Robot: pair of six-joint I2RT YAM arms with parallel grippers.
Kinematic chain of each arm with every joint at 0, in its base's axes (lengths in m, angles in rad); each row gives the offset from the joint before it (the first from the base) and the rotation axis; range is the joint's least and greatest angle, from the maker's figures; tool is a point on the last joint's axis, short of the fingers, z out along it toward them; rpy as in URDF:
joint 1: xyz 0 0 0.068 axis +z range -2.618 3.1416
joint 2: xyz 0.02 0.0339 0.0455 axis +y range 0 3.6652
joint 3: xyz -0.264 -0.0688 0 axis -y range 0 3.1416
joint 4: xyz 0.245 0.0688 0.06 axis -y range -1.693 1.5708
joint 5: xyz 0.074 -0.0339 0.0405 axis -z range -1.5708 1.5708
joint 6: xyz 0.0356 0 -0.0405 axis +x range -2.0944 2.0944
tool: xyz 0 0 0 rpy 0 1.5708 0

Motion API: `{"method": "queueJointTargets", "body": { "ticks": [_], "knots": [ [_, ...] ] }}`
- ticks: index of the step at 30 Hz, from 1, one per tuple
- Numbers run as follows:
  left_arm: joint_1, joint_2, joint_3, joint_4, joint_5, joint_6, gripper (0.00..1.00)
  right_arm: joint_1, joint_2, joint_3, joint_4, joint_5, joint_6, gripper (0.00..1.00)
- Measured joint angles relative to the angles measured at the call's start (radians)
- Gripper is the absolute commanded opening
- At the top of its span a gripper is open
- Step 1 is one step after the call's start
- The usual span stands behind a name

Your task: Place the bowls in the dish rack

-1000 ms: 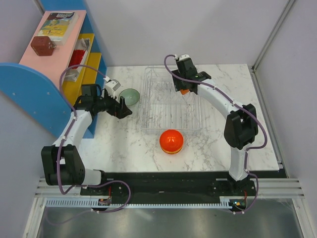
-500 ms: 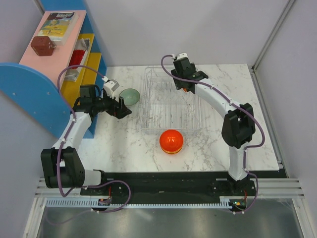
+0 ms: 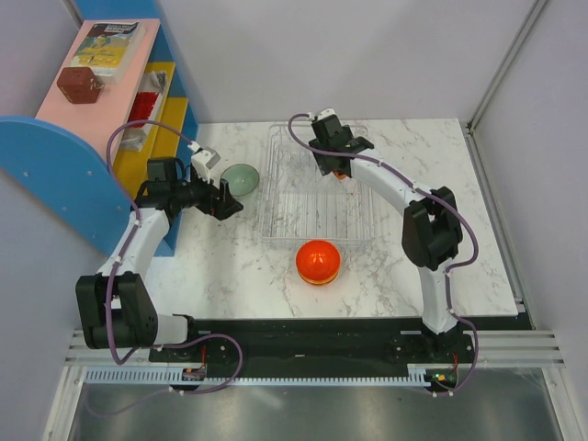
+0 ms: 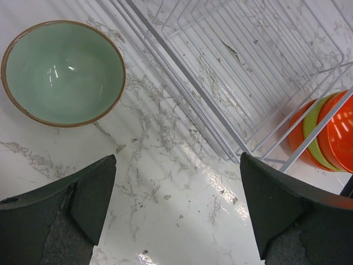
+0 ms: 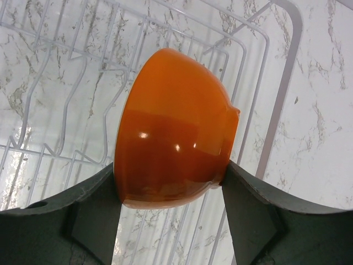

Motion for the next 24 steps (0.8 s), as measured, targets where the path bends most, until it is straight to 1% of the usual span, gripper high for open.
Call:
{"method": "queueJointTargets", "body": {
  "ticks": [15, 24],
  "knots": [
    [0.003, 0.000, 0.000, 0.001, 0.017, 0.000, 1.00, 0.010, 0.039, 0.005, 0.011, -0.003, -0.011, 0.00],
    [0.003, 0.000, 0.000, 0.007, 0.017, -0.001, 1.00, 0.005, 0.074, 0.009, 0.025, -0.045, -0.003, 0.00]
  ]
}}
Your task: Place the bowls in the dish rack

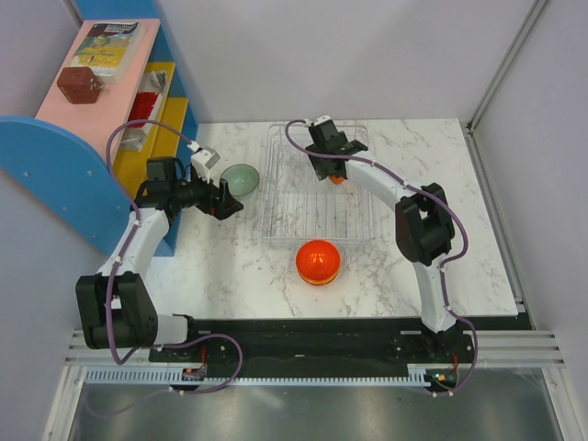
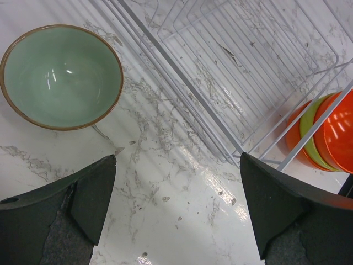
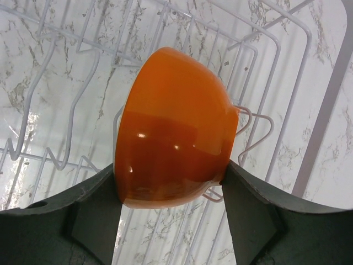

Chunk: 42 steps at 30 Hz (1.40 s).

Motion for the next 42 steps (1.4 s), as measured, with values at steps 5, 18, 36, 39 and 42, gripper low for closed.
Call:
{"method": "queueJointTargets", "body": {
  "ticks": [5, 18, 36, 39, 42],
  "knots": [
    [0.000, 0.000, 0.000, 0.000, 0.000, 0.000, 1.00, -0.002, 0.004, 0.004, 0.002, -0.011, 0.009, 0.00],
    [0.000, 0.000, 0.000, 0.000, 0.000, -0.001, 1.00, -0.006, 0.006, 0.005, 0.001, -0.027, 0.024, 0.23],
    [0.002, 0.016, 0.000, 0.000, -0.010, -0.002, 1.00, -0.012, -0.001, 0.000, 0.002, -0.029, 0.023, 0.94],
    [0.004, 0.016, 0.001, 0.000, -0.013, -0.002, 1.00, -0.013, -0.002, -0.003, 0.002, -0.031, 0.023, 0.94],
    [0.004, 0.016, 0.003, 0.000, -0.020, -0.002, 1.00, -0.014, -0.005, -0.006, 0.003, -0.042, 0.025, 0.84]
  ]
}}
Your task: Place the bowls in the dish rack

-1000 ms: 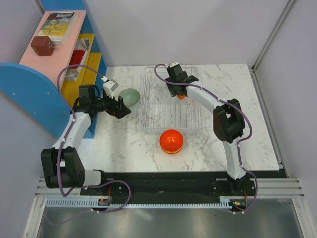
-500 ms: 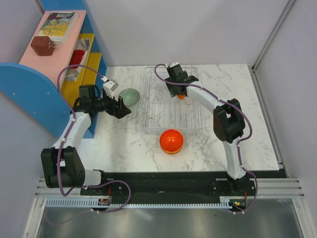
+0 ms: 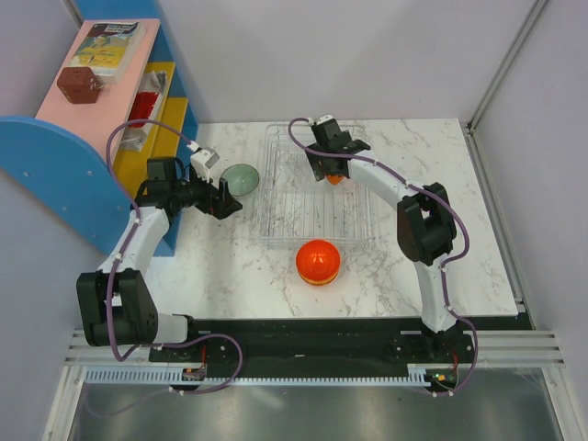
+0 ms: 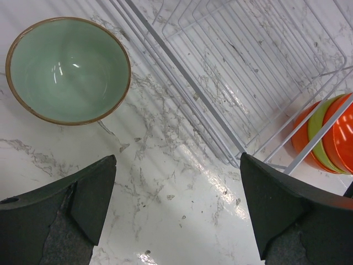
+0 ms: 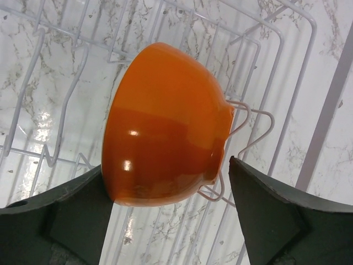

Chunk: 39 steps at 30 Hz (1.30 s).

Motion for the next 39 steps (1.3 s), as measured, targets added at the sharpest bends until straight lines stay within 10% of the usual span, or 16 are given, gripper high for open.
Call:
{"method": "queueJointTargets", "body": {
  "ticks": [7, 18, 30, 39],
  "knots": [
    [0.000, 0.000, 0.005, 0.000, -0.006, 0.000, 1.00, -0.003, 0.000, -0.003, -0.001, -0.060, 0.000, 0.48],
    [0.000, 0.000, 0.006, -0.001, -0.006, 0.000, 1.00, -0.033, -0.010, -0.019, 0.011, -0.130, -0.005, 0.31],
    [0.002, 0.061, 0.064, -0.004, -0.016, 0.000, 1.00, -0.075, -0.023, -0.037, 0.028, -0.226, 0.001, 0.24],
    [0.002, 0.108, 0.077, -0.003, -0.035, 0.000, 1.00, -0.074, -0.023, -0.037, 0.029, -0.225, 0.000, 0.42]
  ]
}}
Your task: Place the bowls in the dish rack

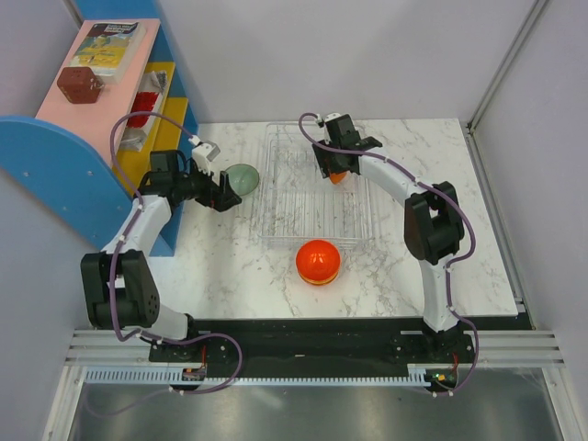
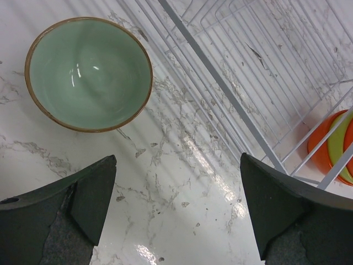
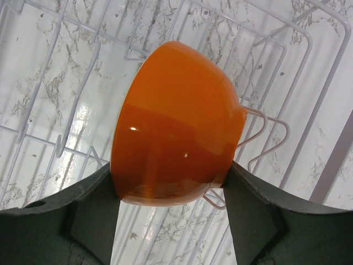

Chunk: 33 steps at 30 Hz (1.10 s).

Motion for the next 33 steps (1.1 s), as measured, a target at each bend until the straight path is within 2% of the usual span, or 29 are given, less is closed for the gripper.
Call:
{"method": "queueJointTargets", "body": {
  "ticks": [6, 11, 15, 23, 33],
  "knots": [
    [0.000, 0.056, 0.031, 0.010, -0.045, -0.017, 1.00, 0.019, 0.002, 0.000, 0.004, 0.034, -0.004, 0.54],
    [0.000, 0.163, 0.107, 0.028, -0.109, -0.064, 1.00, 0.041, 0.005, 0.000, 0.007, 0.081, -0.013, 0.62],
    [0.000, 0.253, 0.174, 0.034, -0.156, -0.106, 1.00, 0.051, 0.005, 0.000, 0.008, 0.106, -0.020, 0.74],
    [0.000, 0.389, 0.278, 0.030, -0.201, -0.165, 0.99, 0.065, 0.005, -0.005, -0.011, 0.127, -0.022, 0.90],
    [0.005, 0.446, 0.353, 0.026, -0.237, -0.179, 0.99, 0.091, 0.003, -0.015, -0.059, 0.117, -0.041, 0.92]
  ]
}}
